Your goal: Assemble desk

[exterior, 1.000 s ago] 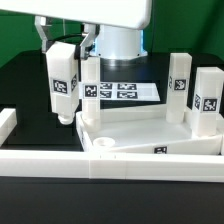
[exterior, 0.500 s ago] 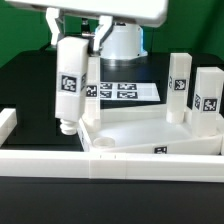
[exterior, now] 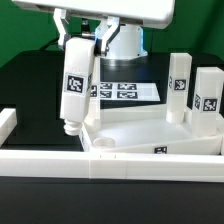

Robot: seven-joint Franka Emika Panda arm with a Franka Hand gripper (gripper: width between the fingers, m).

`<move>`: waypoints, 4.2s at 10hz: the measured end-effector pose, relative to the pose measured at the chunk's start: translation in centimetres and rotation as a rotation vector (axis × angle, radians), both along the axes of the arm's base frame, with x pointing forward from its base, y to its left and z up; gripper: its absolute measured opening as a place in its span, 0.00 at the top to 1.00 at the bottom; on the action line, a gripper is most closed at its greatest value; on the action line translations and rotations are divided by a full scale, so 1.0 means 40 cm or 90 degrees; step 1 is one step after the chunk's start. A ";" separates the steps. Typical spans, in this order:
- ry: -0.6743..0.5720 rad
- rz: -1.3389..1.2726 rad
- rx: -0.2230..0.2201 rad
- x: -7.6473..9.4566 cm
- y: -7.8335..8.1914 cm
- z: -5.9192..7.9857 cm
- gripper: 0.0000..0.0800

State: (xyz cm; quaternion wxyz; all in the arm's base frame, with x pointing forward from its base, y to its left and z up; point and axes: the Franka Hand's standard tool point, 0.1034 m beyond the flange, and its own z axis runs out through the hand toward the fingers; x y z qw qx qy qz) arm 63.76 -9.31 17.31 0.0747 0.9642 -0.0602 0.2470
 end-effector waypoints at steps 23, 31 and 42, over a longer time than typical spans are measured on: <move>0.035 0.032 0.084 -0.032 0.087 -0.046 0.64; 0.045 0.107 0.037 -0.024 0.137 -0.082 0.64; 0.043 0.099 0.039 -0.036 0.119 -0.068 0.64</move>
Offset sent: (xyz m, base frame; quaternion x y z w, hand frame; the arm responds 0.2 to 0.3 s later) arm 0.0043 0.0286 0.0144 0.2462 0.0167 0.0431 0.9681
